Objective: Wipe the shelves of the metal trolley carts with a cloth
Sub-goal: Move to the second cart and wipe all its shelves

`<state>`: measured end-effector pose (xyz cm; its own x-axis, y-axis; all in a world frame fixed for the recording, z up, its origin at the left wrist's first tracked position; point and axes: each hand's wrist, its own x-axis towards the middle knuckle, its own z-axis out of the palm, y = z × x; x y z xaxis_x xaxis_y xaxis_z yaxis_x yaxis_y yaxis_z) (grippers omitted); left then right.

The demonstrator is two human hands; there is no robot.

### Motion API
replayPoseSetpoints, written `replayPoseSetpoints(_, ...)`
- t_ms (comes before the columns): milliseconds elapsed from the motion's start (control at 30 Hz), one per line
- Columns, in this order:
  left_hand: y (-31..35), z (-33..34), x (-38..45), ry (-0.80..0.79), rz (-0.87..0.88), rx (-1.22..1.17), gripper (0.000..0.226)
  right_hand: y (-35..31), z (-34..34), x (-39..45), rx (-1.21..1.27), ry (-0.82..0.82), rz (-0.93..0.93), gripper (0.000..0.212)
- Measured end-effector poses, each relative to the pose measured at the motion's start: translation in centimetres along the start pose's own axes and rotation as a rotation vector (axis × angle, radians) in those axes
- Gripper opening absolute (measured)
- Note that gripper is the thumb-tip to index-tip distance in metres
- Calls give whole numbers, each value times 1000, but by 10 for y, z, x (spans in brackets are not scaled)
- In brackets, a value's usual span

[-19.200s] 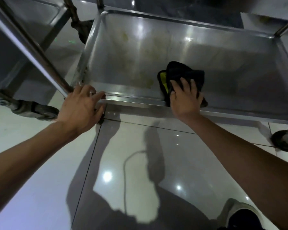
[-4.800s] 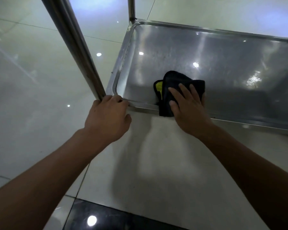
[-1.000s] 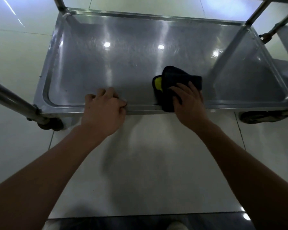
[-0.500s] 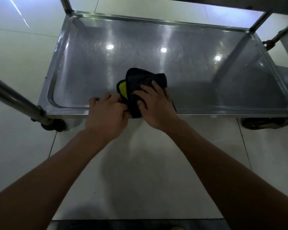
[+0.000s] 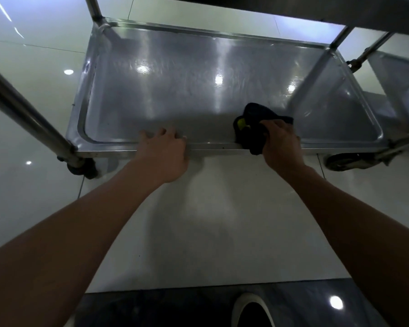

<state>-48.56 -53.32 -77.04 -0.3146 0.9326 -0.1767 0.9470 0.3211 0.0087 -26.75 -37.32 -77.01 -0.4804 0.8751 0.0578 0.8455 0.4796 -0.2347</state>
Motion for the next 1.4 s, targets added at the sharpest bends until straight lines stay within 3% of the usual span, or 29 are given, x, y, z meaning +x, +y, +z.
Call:
replayPoseSetpoints(133, 13, -8, -18, 20, 28, -63, 38, -9, -17, -20, 64, 49, -98, 35)
replayPoseSetpoints(267, 46, -29, -40, 18, 101, -172, 33, -10, -53, -53, 192, 76, -56, 34)
replayPoseSetpoints(433, 84, -54, -63, -40, 184, -233, 36, 4, -106, -103, 152, -3, -53, 29)
replayPoseSetpoints(533, 88, -69, -70, 30, 195, -253, 27, 17, -133, -111, 171, -24, -76, 27)
replayPoseSetpoints(600, 85, -72, -66, 85, 174, -231, 32, 25, -138, -98, 201, -9, -55, 27)
replayPoseSetpoints(733, 95, -62, -43, 96, 115, -162, 37, 38, -127, -47, 308, 143, -8, 31)
replayPoseSetpoints(867, 125, -49, -7, 92, 100, -199, 41, 56, -101, -4, 453, 294, -102, 31)
replayPoseSetpoints(1067, 161, -17, 30, 141, 58, -238, 34, 91, -11, 8, 186, -5, -280, 35)
replayPoseSetpoints(1400, 168, 3, 58, 216, -54, -195, 28, 97, 22, 42, 6, -105, -391, 51)
